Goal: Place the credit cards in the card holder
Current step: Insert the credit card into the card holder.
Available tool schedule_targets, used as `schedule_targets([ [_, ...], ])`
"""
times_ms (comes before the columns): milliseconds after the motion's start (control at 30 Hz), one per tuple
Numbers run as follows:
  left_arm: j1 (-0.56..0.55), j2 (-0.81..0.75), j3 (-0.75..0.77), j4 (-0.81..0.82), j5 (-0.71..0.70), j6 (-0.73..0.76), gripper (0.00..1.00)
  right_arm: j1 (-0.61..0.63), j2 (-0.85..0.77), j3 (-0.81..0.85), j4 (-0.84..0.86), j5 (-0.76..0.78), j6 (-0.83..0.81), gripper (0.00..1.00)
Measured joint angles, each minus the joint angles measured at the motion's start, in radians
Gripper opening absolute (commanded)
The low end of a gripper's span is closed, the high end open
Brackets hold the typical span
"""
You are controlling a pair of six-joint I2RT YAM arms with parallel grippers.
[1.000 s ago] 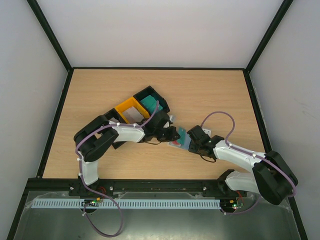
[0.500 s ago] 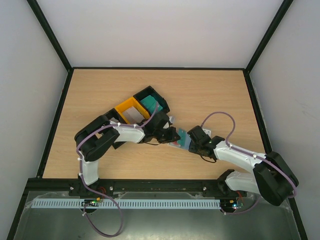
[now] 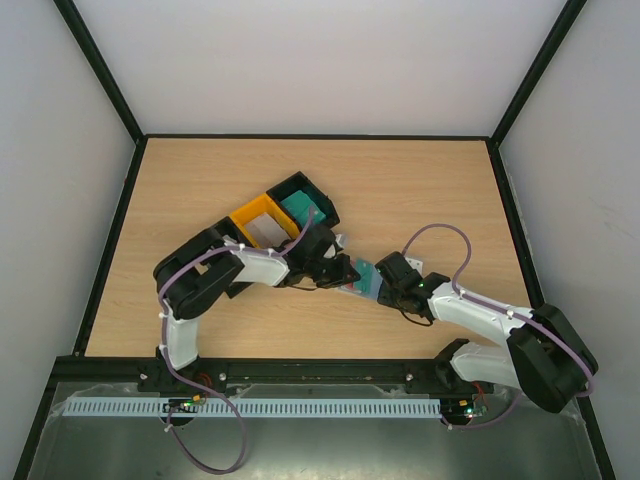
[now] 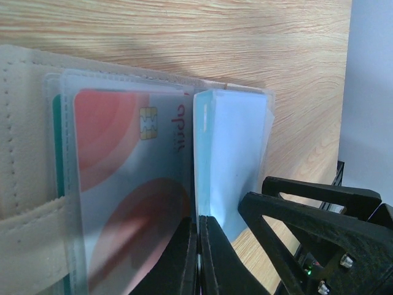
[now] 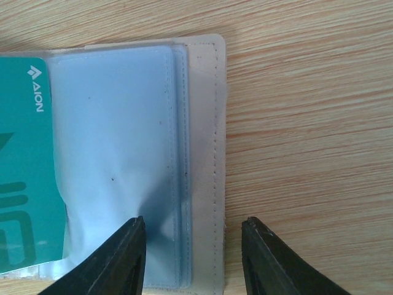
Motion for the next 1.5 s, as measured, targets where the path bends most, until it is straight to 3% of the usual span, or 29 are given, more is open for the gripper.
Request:
schedule_targets([
  [867,0.007,0.076,0.046,0.028,0.124,0.005,0.05,0.000,-0.002,-0.007,0.028,-0.010,0.008,0.42],
  [1100,0.007,0.083,0.047,0.020,0.129,0.013,0.13,0.000,-0.013,-0.014,0.038,-0.016,0.014,0.42],
  [1367,-0.005,0.135,0.108,-0.003,0.187,0.061,0.15,-0.006,-0.041,-0.032,0.065,-0.066,0.014,0.42],
  [1500,-0.007,0.140,0.127,-0.028,0.194,0.082,0.22,-0.006,-0.042,-0.032,0.065,-0.064,0.021,0.42],
])
